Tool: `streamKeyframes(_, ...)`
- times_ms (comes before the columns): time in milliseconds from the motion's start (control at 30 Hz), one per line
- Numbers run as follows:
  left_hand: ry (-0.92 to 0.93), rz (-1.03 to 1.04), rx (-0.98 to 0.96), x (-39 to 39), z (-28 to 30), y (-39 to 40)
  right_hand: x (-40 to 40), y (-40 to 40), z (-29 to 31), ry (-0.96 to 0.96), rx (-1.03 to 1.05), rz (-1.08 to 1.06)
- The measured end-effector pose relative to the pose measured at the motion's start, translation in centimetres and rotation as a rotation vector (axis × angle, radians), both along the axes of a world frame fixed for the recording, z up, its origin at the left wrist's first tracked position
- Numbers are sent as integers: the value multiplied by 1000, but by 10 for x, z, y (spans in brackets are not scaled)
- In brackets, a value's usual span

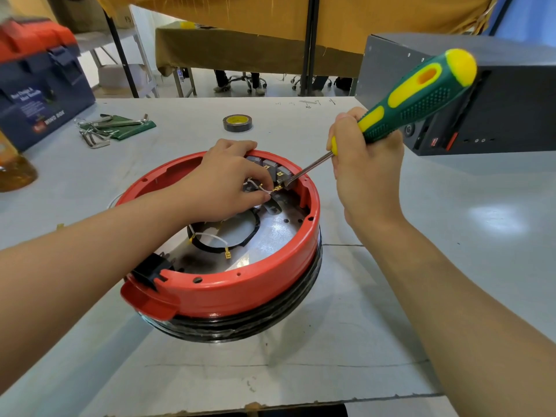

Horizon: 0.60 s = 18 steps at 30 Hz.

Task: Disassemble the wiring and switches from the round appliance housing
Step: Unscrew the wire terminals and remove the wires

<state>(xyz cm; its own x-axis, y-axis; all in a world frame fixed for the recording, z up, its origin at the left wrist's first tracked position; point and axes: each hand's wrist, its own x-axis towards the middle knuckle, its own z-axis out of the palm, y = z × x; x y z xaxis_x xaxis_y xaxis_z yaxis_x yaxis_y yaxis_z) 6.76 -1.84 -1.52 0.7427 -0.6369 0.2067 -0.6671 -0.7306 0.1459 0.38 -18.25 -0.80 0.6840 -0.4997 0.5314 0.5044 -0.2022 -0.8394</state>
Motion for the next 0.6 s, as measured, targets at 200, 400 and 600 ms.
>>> streamKeyframes(200,7,2,-2,0,1,0,1,3,-2,94,108,62)
streamKeyframes(400,12,4,1,-2,1,-1,-2,-10,9,-42,-17,60)
streamKeyframes(600,15,2,-10,-1,1,0,-3,-8,4,-56,-148,31)
